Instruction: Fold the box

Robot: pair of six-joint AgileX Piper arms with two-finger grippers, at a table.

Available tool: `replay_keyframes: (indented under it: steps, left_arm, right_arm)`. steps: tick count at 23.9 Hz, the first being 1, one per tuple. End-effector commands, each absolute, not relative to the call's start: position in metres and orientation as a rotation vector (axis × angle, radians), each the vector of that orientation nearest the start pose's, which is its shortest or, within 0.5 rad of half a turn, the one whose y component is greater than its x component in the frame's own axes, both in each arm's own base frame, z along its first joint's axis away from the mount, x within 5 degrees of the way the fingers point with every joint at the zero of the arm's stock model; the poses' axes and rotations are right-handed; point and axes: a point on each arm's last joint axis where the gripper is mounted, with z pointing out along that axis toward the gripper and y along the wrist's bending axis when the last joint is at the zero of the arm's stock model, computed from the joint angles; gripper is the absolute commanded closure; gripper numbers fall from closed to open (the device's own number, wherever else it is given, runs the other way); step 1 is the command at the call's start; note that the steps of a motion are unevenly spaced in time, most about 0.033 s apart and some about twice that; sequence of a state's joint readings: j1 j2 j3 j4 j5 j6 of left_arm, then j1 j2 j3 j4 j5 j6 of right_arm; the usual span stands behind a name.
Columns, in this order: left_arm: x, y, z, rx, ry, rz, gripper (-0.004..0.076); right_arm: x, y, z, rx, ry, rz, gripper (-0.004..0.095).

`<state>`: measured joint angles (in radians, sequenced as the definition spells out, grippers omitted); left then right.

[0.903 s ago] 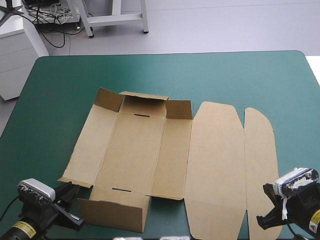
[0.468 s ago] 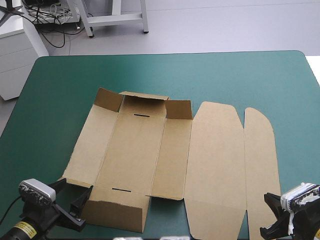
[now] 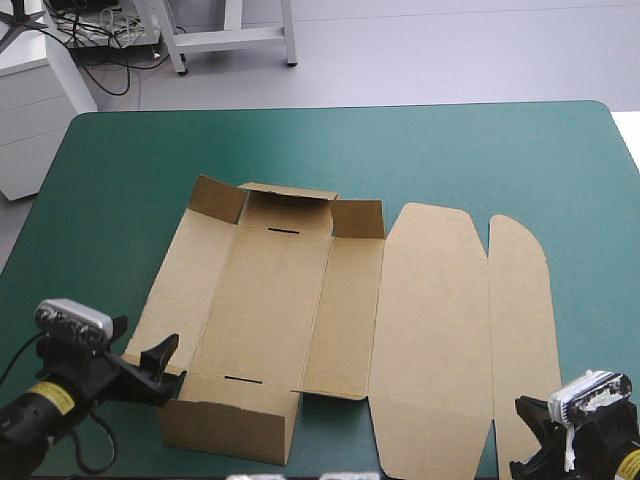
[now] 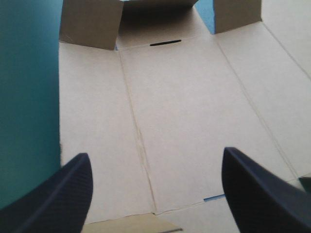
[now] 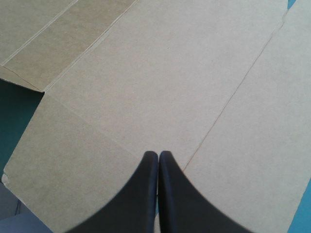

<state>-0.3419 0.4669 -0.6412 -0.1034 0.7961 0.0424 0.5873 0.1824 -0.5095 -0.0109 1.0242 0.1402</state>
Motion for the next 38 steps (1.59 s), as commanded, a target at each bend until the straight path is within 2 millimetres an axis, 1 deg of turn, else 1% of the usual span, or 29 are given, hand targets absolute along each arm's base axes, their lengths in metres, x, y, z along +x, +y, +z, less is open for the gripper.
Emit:
replay_keyframes:
  steps: [1, 3, 4, 5, 6, 7, 8, 9, 12, 13, 15, 17, 18, 20, 21, 26, 29, 33, 38]
  left_arm:
    - [0.105, -0.041, 0.35, 0.362, 2.099, -0.246, 0.0197]
    - [0.136, -0.048, 0.355, 0.401, 2.195, -0.164, 0.0196]
    - [0.157, -0.052, 0.357, 0.418, 2.257, -0.11, 0.0196]
    - [0.167, -0.055, 0.355, 0.423, 2.284, -0.092, 0.0196]
    - [0.188, -0.057, 0.355, 0.403, 2.326, -0.068, 0.0196]
    - [0.195, -0.056, 0.355, 0.384, 2.348, -0.066, 0.0196]
    - [0.212, -0.051, 0.353, 0.357, 2.403, -0.054, 0.0196]
    - [0.223, -0.043, 0.348, 0.342, 2.456, -0.055, 0.0196]
    - [0.24, -0.018, 0.333, 0.316, 2.546, -0.187, 0.0197]
    - [0.244, -0.007, 0.33, 0.285, 2.546, -0.253, 0.0196]
    - [0.249, 0.01, 0.329, 0.242, 2.501, -0.334, 0.0197]
    - [0.249, 0.024, 0.326, 0.19, 2.477, -0.37, 0.0196]
    - [0.248, 0.026, 0.323, 0.186, 2.477, -0.372, 0.0196]
    - [0.247, 0.028, 0.315, 0.204, 2.481, -0.366, 0.0197]
    - [0.245, 0.027, 0.308, 0.226, 2.479, -0.378, 0.0196]
    - [0.24, 0.021, 0.285, 0.265, 2.482, -0.443, 0.0197]
    - [0.238, 0.021, 0.274, 0.269, 2.496, -0.435, 0.0197]
    - [0.244, 0.023, 0.264, 0.256, 2.527, -0.451, 0.0196]
    - [0.255, 0.025, 0.239, 0.247, 2.62, -0.531, 0.0197]
  right_arm:
    - [0.024, 0.015, 0.293, -0.48, 2.077, 0.412, 0.092]
    - [0.024, 0.014, 0.292, -0.485, 2.078, 0.408, 0.092]
    - [0.023, 0.014, 0.292, -0.487, 2.087, 0.405, 0.092]
    - [0.023, 0.014, 0.291, -0.488, 2.092, 0.406, 0.092]
    - [0.023, 0.015, 0.289, -0.491, 2.105, 0.406, 0.092]
    - [0.023, 0.015, 0.288, -0.491, 2.109, 0.415, 0.092]
    - [0.022, 0.016, 0.287, -0.502, 2.114, 0.42, 0.092]
    - [0.022, 0.016, 0.287, -0.52, 2.11, 0.421, 0.0918]
    - [0.022, 0.017, 0.287, -0.529, 2.102, 0.427, 0.0917]
    - [0.022, 0.017, 0.288, -0.527, 2.1, 0.429, 0.0916]
    - [0.022, 0.017, 0.288, -0.519, 2.1, 0.431, 0.091]
    - [0.024, 0.015, 0.288, -0.474, 2.109, 0.415, 0.0904]
    - [0.025, 0.013, 0.288, -0.444, 2.111, 0.404, 0.0904]
    - [0.027, 0.009, 0.289, -0.373, 2.115, 0.371, 0.0904]
    - [0.028, 0.008, 0.29, -0.349, 2.104, 0.369, 0.0904]
    - [0.033, 0.009, 0.299, -0.309, 2.001, 0.388, 0.0904]
    - [0.033, 0.009, 0.299, -0.299, 1.995, 0.396, 0.0904]
    - [0.033, 0.009, 0.298, -0.304, 2.003, 0.391, 0.0904]
    - [0.033, 0.01, 0.298, -0.305, 2.011, 0.396, 0.0904]
